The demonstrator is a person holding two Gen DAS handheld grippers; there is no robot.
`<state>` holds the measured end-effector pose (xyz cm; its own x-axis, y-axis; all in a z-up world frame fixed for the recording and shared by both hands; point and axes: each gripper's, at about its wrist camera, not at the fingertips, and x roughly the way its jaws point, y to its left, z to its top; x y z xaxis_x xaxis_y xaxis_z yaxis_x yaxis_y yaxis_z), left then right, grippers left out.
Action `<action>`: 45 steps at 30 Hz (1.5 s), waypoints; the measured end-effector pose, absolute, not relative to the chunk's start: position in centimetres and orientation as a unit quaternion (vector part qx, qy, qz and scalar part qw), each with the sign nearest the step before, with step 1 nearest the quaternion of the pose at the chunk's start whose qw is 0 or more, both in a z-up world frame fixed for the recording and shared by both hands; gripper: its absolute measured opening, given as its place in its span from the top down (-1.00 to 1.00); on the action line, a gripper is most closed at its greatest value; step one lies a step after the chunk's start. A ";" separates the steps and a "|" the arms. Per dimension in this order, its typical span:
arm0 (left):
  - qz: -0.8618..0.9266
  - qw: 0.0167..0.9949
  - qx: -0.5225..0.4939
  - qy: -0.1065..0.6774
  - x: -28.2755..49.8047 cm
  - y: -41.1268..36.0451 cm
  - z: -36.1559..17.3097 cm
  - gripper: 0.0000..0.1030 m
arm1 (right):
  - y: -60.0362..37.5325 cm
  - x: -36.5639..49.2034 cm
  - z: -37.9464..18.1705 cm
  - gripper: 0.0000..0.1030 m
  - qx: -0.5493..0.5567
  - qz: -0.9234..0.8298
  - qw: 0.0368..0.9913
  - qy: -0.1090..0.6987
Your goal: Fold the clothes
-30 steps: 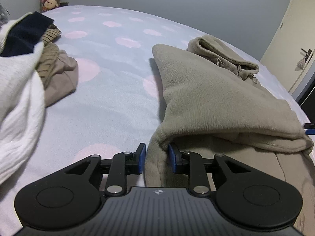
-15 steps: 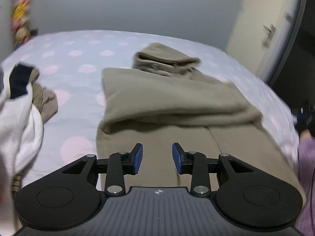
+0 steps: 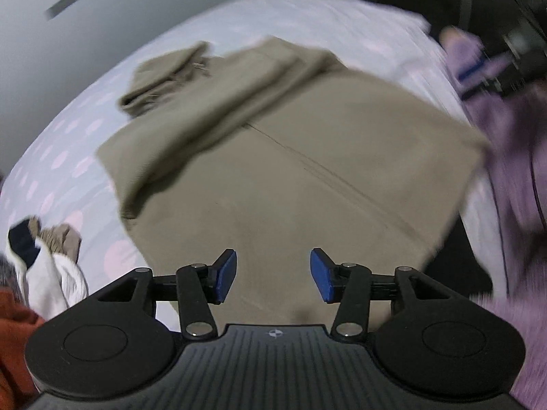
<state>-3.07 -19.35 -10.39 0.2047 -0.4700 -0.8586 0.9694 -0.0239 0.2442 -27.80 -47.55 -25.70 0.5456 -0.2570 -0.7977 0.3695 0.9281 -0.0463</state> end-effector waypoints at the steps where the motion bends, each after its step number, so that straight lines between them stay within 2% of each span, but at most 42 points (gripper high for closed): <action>1: -0.563 0.624 0.465 0.278 -3.8 -19.2 -10.8 0.04 | -46.7 -28.0 -26.0 0.11 0.058 -0.173 0.877 0.445; 4: -0.549 0.587 0.532 0.266 -5.4 -18.7 -12.4 0.04 | -44.6 -28.7 -27.1 0.11 0.048 -0.161 0.879 0.447; 11: -0.513 0.509 0.648 0.241 -5.7 -18.3 -15.7 0.04 | -42.8 -29.6 -29.6 0.07 0.105 -0.147 0.884 0.430; 19: -0.514 0.398 0.704 0.285 -4.2 -20.1 -18.1 -0.12 | -43.9 -30.2 -30.2 0.05 0.152 -0.146 0.886 0.413; 24: -0.500 0.346 0.730 0.311 -4.0 -21.6 -20.2 -0.13 | -44.5 -30.2 -30.5 0.05 0.177 -0.142 0.885 0.406; 26: -0.494 0.339 0.736 0.314 -4.2 -21.8 -21.0 -0.08 | -44.7 -30.3 -30.6 0.05 0.184 -0.140 0.885 0.404; 28: -0.488 0.331 0.742 0.318 -4.4 -21.9 -21.8 0.16 | -44.9 -30.4 -30.6 0.05 0.189 -0.140 0.885 0.402; 32: -0.476 0.315 0.754 0.325 -4.8 -22.2 -23.3 0.35 | -45.1 -30.6 -30.9 0.05 0.200 -0.143 0.881 0.404; 34: -0.477 0.331 0.748 0.321 -5.1 -21.4 -23.1 0.54 | -45.2 -30.5 -31.0 0.05 0.200 -0.140 0.880 0.408; 42: -0.490 0.436 0.684 0.319 -4.0 -18.2 -20.8 0.73 | -43.5 -28.5 -31.6 0.04 0.138 -0.111 0.871 0.459; 45: -0.491 0.472 0.659 0.318 -3.5 -17.3 -19.4 0.76 | -42.1 -27.7 -31.9 -0.15 0.087 -0.113 0.863 0.484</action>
